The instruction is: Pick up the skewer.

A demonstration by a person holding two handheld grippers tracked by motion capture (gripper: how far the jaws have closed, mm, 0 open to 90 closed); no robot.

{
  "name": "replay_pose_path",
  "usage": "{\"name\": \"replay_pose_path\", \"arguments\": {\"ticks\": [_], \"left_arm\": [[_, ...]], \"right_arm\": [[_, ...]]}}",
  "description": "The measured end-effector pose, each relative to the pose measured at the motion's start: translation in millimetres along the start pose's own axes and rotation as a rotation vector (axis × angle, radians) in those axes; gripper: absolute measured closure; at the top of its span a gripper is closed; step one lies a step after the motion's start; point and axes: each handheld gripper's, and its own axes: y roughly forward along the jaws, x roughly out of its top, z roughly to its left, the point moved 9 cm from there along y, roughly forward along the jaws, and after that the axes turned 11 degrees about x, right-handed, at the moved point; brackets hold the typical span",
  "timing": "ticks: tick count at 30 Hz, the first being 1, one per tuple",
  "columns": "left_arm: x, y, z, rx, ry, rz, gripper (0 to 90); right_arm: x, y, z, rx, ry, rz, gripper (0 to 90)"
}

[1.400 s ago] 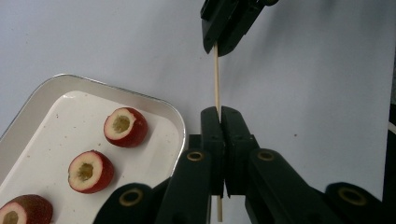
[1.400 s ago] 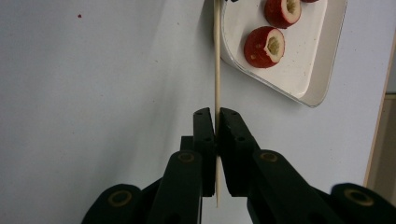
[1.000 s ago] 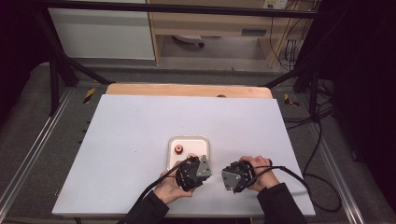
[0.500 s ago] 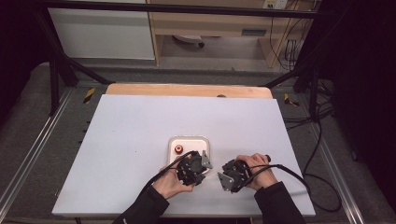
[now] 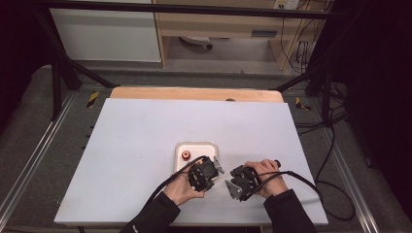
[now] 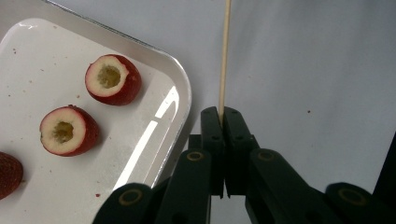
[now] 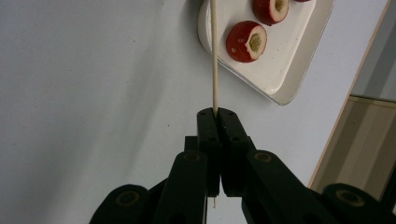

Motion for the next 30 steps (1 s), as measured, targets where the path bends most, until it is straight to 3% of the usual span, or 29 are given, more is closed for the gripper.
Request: {"name": "replay_pose_path", "arguments": {"ticks": [5,7,9,14,15,20,21,22,23,25,26,27,30], "left_arm": [[-0.6,0.8,0.1,0.002,0.004,0.003,88.9],[-1.4,0.0,0.2,0.008,0.004,-0.009,88.9],[-3.3,-1.6,1.1,0.020,0.008,-0.016,88.9],[-8.1,-4.1,5.9,0.056,0.004,-0.044,88.8],[-11.5,-3.9,6.3,0.049,-0.012,-0.053,88.8],[-21.3,-3.6,12.0,0.071,-0.044,-0.060,88.8],[-24.3,-4.9,14.2,0.076,-0.065,-0.065,88.8],[-26.7,-5.4,15.8,0.074,-0.086,-0.073,88.8],[-29.3,-5.9,17.7,0.077,-0.100,-0.077,88.8],[-35.1,-8.4,23.1,0.097,-0.167,-0.108,88.8],[-35.1,-8.4,23.1,0.097,-0.167,-0.108,88.8],[-36.7,-9.5,24.6,0.104,-0.190,-0.121,88.8],[-40.2,-13.0,27.8,0.131,-0.253,-0.170,88.7]], "right_arm": [[0.9,0.5,0.2,0.000,-0.004,0.001,88.8],[1.2,0.6,-0.6,-0.005,0.013,-0.009,87.2],[1.8,-0.8,-1.9,-0.003,0.064,-0.046,83.1],[-2.3,-6.6,-3.7,0.012,0.240,-0.134,69.1],[-3.9,-7.3,-4.9,0.002,0.281,-0.156,65.5],[-17.1,-8.0,-7.7,0.003,0.580,-0.263,48.6],[-20.5,-7.6,-7.9,0.006,0.633,-0.282,45.1],[-20.5,-7.6,-7.9,0.006,0.633,-0.282,45.1],[-25.4,-7.4,-7.7,0.005,0.734,-0.323,39.4],[-29.7,-7.2,-7.9,-0.001,0.813,-0.364,34.5],[-29.7,-7.2,-7.9,-0.001,0.813,-0.364,34.5],[-33.7,-5.9,-7.1,0.006,0.888,-0.395,29.5],[-38.3,-2.6,-4.1,0.020,0.988,-0.418,23.7]]}}
